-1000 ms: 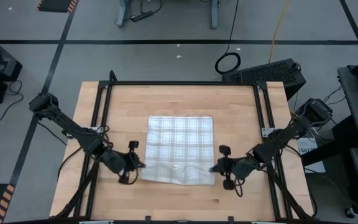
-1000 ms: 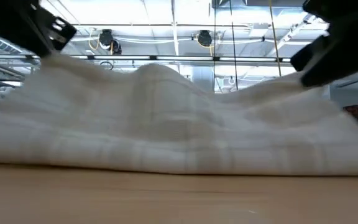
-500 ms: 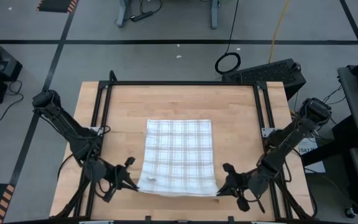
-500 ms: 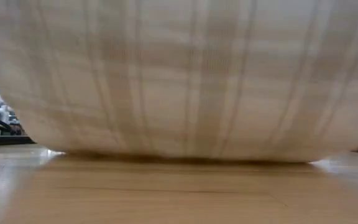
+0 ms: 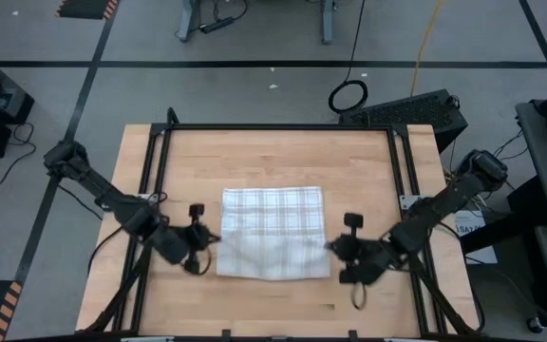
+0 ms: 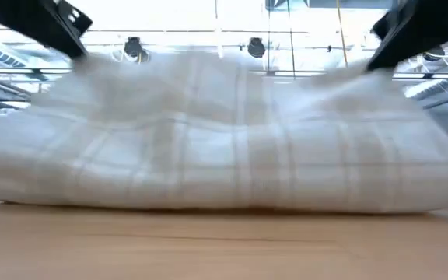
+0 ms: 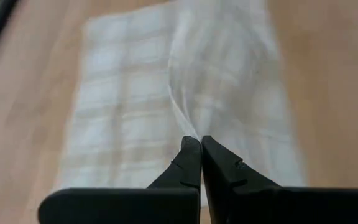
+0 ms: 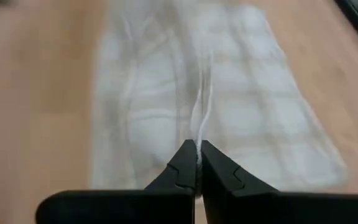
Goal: Roll towel
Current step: Roll the white towel
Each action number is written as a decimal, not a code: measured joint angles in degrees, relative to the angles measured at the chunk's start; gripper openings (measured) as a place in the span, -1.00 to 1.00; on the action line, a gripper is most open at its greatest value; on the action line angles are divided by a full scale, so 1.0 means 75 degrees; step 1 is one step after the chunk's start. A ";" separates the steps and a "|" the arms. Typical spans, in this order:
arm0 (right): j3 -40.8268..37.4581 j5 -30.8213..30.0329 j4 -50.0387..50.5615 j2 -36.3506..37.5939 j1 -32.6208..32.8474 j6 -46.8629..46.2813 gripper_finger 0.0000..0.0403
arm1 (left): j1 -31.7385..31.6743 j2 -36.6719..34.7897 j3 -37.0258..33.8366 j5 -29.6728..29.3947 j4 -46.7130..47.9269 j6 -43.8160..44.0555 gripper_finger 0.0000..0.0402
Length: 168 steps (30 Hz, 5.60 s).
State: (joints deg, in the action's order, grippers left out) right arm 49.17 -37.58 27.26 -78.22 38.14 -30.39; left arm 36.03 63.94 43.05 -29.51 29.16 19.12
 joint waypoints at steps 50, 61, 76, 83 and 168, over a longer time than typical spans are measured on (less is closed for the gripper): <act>-0.1770 0.2227 -0.1197 0.1469 -0.3657 0.3052 -1.00 | -0.2448 -0.0543 -0.1711 0.0855 -0.1683 -0.0402 -0.98; -0.1770 0.2203 -0.2003 0.1469 -0.3690 0.3785 -1.00 | -0.2451 -0.0542 -0.1711 -0.0013 -0.2093 -0.0605 -0.98; -0.1770 0.2215 -0.2223 0.1469 -0.3687 0.3780 -1.00 | -0.2450 -0.0542 -0.1711 -0.0043 -0.2232 -0.0820 -0.98; -0.1770 0.2224 -0.2235 0.1469 -0.3687 0.3682 -1.00 | -0.2237 -0.0542 -0.1708 0.0113 -0.2238 -0.0853 -0.98; -0.0474 0.5313 -0.0597 0.3025 -0.1854 -0.3414 -1.00 | -0.1017 -0.0855 -0.0312 0.3114 -0.3815 0.3038 -0.98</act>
State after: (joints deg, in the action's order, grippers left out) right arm 45.62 2.26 22.79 -55.53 24.23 -56.00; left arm 28.40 57.53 40.71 -6.16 0.55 41.91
